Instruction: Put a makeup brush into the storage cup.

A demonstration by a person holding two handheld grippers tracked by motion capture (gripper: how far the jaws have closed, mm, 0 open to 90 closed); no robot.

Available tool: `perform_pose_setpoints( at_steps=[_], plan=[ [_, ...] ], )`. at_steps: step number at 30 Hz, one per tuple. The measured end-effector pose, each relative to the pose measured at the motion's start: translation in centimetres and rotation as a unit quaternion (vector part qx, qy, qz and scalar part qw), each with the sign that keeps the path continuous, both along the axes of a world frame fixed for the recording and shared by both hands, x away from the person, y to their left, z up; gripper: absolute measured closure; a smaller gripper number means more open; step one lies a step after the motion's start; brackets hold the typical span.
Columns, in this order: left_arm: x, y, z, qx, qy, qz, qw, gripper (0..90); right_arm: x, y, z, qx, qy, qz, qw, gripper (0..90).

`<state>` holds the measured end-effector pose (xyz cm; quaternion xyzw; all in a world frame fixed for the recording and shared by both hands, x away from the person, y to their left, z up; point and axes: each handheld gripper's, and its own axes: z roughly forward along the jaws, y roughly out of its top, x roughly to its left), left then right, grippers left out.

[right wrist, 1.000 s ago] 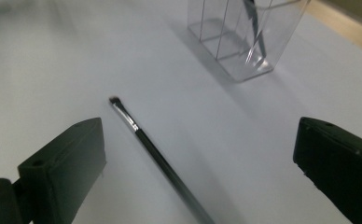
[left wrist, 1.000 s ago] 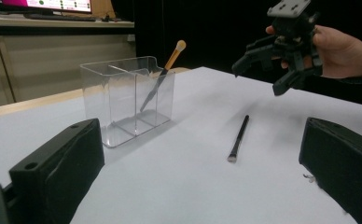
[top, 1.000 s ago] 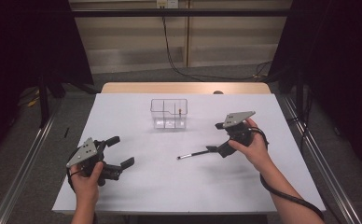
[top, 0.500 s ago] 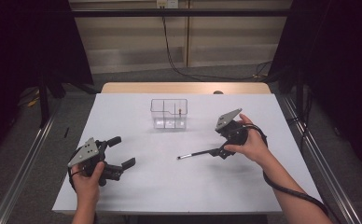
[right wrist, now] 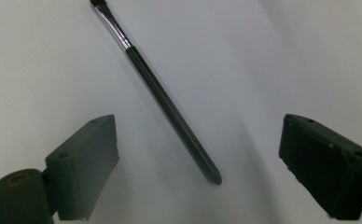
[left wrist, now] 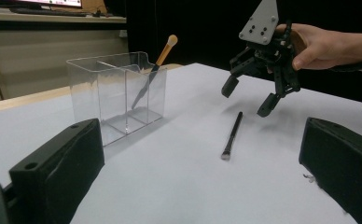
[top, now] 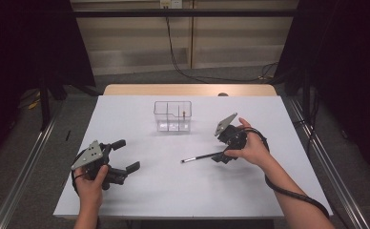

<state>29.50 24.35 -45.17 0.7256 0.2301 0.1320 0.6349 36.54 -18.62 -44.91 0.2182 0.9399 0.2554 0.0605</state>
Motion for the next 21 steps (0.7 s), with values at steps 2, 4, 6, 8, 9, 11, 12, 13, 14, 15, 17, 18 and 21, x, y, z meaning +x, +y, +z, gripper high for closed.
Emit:
perform_pose_setpoints(
  at_steps=[2, 4, 6, 8, 9, 11, 12, 13, 14, 15, 17, 18, 21],
  plan=[
    [0.0, 0.1, 0.0, -0.001, 0.0, 0.002, 1.0, 0.0, 0.1, 0.0, -0.1, -0.006, 0.005, -0.001, 1.0, 16.6],
    [0.0, 0.1, 0.0, -0.002, -0.001, 0.002, 1.0, 0.0, 0.1, 0.1, -0.3, -0.015, 0.007, 0.0, 0.9999, 19.9],
    [0.0, 0.1, 0.0, -0.001, 0.0, 0.003, 1.0, 0.0, 0.1, 0.1, -0.3, -0.027, 0.005, 0.004, 0.9996, 26.0],
    [0.0, 0.2, 0.1, -0.001, 0.0, 0.003, 1.0, 0.0, 0.2, 0.2, -0.4, -0.027, 0.015, -0.002, 0.9995, 30.5],
    [0.1, 0.2, 0.1, 0.002, -0.001, 0.003, 1.0, 0.0, 0.2, 0.2, -0.4, -0.024, 0.018, -0.005, 0.9995, 34.7],
    [0.1, 0.2, 0.1, 0.002, -0.002, 0.002, 1.0, 0.0, 0.3, 0.3, -0.4, -0.027, 0.021, -0.001, 0.9994, 37.0],
    [0.1, 0.2, 0.1, 0.004, -0.003, 0.002, 1.0, 0.0, 0.3, 0.4, -0.5, -0.034, 0.022, -0.001, 0.9992, 41.2],
    [0.1, 0.2, 0.1, 0.001, -0.001, 0.003, 1.0, 0.0, 0.3, 0.5, -0.5, -0.041, 0.021, 0.004, 0.9989, 43.2],
    [0.1, 0.2, 0.1, -0.002, 0.0, 0.003, 1.0, 0.0, 0.3, 0.5, -0.5, -0.042, 0.021, 0.005, 0.9989, 43.2],
    [0.1, 0.3, 0.1, -0.001, 0.0, 0.003, 1.0, 0.0, 0.3, 0.6, -0.5, -0.044, 0.024, 0.005, 0.9987, 44.6],
    [0.1, 0.3, 0.1, 0.001, -0.002, 0.003, 1.0, 0.0, 0.3, 0.8, -0.6, -0.041, 0.035, -0.001, 0.9986, 45.7],
    [0.1, 0.4, 0.1, 0.001, -0.001, 0.003, 1.0, 0.0, 0.3, 0.9, -0.6, -0.037, 0.035, -0.002, 0.9987, 47.1],
    [0.1, 0.4, 0.1, -0.001, -0.001, 0.005, 1.0, 0.0, 0.3, 1.2, -0.8, -0.036, 0.035, 0.004, 0.9987, 50.3]
  ],
)
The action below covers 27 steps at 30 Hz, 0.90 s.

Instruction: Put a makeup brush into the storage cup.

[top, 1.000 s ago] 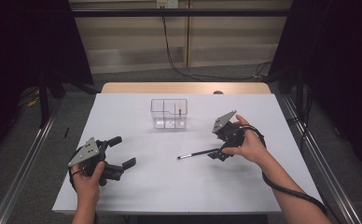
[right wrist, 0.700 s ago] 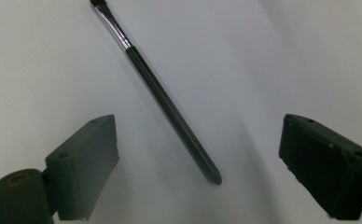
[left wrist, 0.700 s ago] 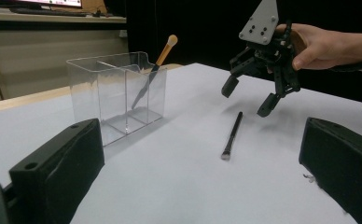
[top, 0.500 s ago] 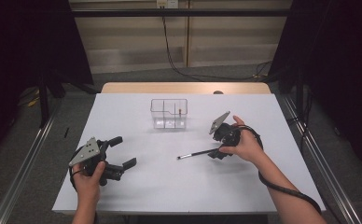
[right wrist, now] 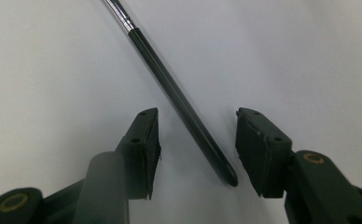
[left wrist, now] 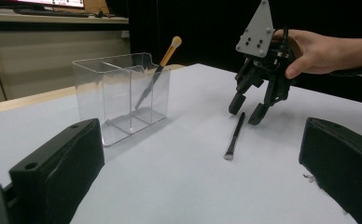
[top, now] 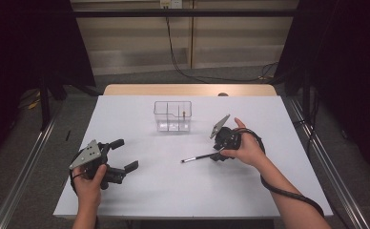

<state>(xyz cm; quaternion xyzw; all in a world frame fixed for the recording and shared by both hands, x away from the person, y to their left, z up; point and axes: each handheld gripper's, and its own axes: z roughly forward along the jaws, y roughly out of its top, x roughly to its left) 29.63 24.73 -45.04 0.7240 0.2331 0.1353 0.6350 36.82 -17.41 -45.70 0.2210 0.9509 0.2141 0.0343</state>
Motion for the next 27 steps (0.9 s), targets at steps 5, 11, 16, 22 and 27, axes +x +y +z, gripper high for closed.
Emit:
perform_pose_setpoints(
  at_steps=[5, 11, 16, 22, 27],
  plan=[
    [0.0, -0.1, 0.0, 0.0, 0.0, -0.002, 1.0, 0.0, 0.1, 0.2, -0.1, -0.007, 0.002, 0.003, 1.0, 55.0],
    [0.1, 0.0, -0.1, 0.0, 0.005, 0.0, 1.0, 0.0, -0.2, 0.2, -0.1, -0.006, 0.004, 0.004, 1.0, 64.8],
    [0.0, 0.0, 0.0, 0.004, 0.001, -0.002, 1.0, 0.0, -0.5, 0.5, 0.0, -0.018, -0.004, 0.029, 0.9994, 74.7],
    [0.0, 0.0, 0.0, 0.001, 0.003, -0.001, 1.0, 0.0, -0.8, 0.5, 0.4, -0.043, 0.015, 0.029, 0.9985, 82.3],
    [0.0, -0.1, 0.0, 0.002, 0.003, 0.0, 1.0, 0.0, -1.1, 0.1, 0.5, -0.059, 0.022, 0.021, 0.9978, 84.7]
  ],
)
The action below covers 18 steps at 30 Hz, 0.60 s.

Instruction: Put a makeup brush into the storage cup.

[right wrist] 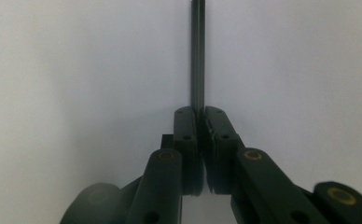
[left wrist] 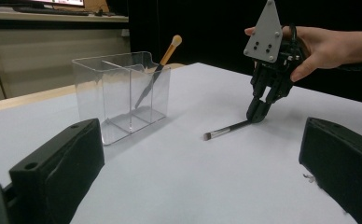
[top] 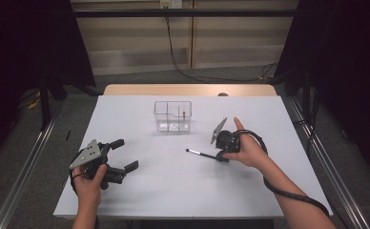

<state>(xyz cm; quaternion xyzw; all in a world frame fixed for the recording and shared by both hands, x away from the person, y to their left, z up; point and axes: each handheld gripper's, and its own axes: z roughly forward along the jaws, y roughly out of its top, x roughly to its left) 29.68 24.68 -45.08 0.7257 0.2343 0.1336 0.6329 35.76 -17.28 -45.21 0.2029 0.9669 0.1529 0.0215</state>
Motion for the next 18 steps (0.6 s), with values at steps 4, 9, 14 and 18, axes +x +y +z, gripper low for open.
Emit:
perform_pose_setpoints(
  at_steps=[4, 9, 14, 18],
  plan=[
    [0.03, -0.11, -0.02, 0.001, 0.002, -0.001, 1.0, 0.0, 0.05, 0.13, -0.01, -0.005, 0.002, -0.006, 1.0, 84.0],
    [0.04, -0.08, -0.09, -0.002, 0.005, 0.001, 1.0, 0.0, 0.12, 0.45, 0.0, -0.016, 0.006, -0.012, 0.9998, 83.5],
    [0.04, -0.22, -0.08, 0.0, 0.004, -0.001, 1.0, 0.0, -0.14, 0.68, 0.02, -0.022, -0.003, -0.013, 0.9997, 84.6],
    [0.06, -0.37, -0.11, 0.0, 0.006, -0.002, 1.0, 0.0, -0.3, 0.72, 0.0, -0.022, -0.008, -0.021, 0.9995, 84.9]
  ],
)
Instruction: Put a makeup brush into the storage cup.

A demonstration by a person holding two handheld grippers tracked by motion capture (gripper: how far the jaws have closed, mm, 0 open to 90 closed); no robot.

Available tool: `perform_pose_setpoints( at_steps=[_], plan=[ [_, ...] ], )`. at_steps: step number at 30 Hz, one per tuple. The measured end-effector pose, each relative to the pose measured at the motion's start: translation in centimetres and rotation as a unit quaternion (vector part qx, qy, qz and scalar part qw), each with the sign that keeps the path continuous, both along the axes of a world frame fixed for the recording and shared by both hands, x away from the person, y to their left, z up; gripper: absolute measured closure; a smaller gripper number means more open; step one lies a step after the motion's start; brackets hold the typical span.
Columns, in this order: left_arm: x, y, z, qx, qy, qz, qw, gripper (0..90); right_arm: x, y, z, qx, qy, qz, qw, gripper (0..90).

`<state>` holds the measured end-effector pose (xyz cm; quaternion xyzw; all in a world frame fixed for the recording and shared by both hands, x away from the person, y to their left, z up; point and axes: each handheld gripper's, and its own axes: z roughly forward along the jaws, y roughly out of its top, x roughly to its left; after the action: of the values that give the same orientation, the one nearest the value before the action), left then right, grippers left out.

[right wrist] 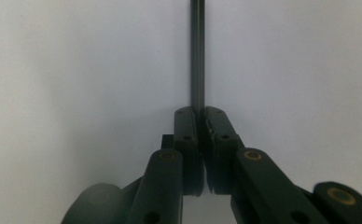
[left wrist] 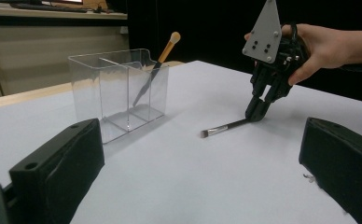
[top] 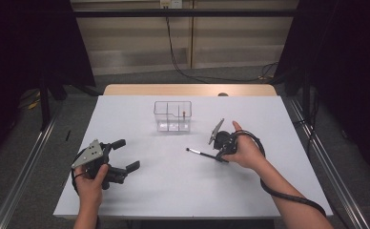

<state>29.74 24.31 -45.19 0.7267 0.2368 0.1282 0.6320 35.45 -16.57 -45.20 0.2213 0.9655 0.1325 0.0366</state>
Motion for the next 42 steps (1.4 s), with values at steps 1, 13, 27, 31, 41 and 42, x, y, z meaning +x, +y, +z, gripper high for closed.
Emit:
perform_pose_setpoints(
  at_steps=[1, 13, 27, 31, 41, 42],
  plan=[
    [0.0, 0.0, 0.0, 0.0, 0.0, 0.0, 1.0, 0.0, 0.0, 0.0, 0.0, 0.001, -0.001, -0.002, 1.0, 84.9],
    [0.1, 0.3, -0.1, 0.001, 0.0, 0.005, 1.0, 0.0, -0.2, -0.9, -0.1, 0.034, -0.001, -0.01, 0.9994, 84.9],
    [0.1, 0.1, -0.1, 0.004, 0.002, 0.005, 1.0, 0.0, -0.9, -3.4, 0.1, 0.158, -0.03, -0.056, 0.9855, 85.0],
    [0.1, 0.0, -0.2, 0.003, 0.004, 0.003, 1.0, 0.0, -1.3, -3.9, 0.4, 0.203, -0.042, -0.063, 0.9764, 84.9],
    [0.2, 0.0, -0.3, 0.004, 0.007, 0.002, 1.0, 0.0, -2.2, -4.6, 0.5, 0.28, -0.072, -0.07, 0.9547, 85.0],
    [0.2, -0.1, -0.3, 0.004, 0.007, 0.003, 1.0, 0.0, -2.3, -4.6, 0.5, 0.285, -0.076, -0.071, 0.9529, 85.0]
  ],
)
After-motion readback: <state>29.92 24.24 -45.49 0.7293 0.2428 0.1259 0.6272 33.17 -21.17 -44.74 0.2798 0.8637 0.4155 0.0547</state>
